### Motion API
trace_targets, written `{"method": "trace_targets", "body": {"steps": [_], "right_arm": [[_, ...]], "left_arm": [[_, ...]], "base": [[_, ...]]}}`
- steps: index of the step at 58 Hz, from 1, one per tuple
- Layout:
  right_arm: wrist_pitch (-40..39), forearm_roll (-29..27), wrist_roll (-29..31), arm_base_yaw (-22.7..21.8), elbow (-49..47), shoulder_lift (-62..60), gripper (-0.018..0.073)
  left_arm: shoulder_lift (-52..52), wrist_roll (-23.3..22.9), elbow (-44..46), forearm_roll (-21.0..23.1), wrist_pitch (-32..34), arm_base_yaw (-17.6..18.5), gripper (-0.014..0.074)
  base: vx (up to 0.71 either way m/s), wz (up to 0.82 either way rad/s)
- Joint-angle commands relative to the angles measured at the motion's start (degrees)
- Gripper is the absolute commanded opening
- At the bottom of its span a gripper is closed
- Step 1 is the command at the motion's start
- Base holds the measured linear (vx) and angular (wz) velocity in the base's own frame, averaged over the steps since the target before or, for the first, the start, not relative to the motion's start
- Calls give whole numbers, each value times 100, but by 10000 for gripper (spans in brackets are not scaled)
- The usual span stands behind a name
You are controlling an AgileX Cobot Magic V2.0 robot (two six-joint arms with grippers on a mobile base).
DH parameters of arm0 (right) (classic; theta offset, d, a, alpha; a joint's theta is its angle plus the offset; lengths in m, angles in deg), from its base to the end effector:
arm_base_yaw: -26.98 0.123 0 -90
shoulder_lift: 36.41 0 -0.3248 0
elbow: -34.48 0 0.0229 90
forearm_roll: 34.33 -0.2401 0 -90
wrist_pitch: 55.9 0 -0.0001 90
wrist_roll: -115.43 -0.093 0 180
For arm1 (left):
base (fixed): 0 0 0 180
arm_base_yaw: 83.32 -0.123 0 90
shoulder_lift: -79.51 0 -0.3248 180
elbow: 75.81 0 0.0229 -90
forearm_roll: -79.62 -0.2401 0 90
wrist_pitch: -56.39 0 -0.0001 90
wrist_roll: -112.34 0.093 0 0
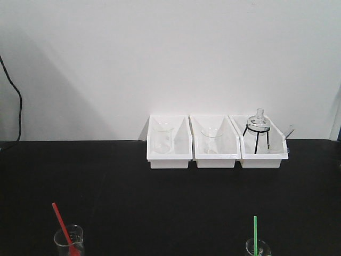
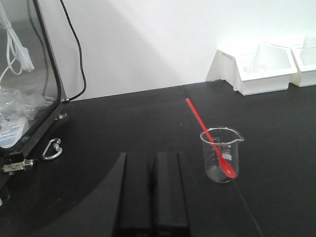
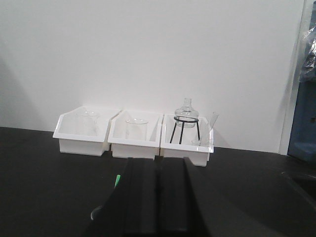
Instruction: Sort red and green spoons into left cabinet
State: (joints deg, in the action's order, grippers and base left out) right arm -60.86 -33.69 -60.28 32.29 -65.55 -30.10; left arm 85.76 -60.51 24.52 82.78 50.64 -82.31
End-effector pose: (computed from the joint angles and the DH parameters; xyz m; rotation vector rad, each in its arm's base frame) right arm 0.0072 0.0008 0.2111 -0.1274 1.4136 0.0062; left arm 0.0079 -0.0007 0.1955 0.0743 1.5982 0.0362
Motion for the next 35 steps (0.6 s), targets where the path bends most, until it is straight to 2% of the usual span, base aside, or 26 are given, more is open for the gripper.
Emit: {"method": "trace_targets", "body": {"steps": [1,35], "right_arm": [[-465,65,12,-28,35,-73,-1],[-471,65,12,-28,35,-73,-1]], "left_arm": [[-112,-47,-104,1,460,12,-1],[-112,-47,-104,1,460,12,-1]], "base": [[0,0],[0,0]]}}
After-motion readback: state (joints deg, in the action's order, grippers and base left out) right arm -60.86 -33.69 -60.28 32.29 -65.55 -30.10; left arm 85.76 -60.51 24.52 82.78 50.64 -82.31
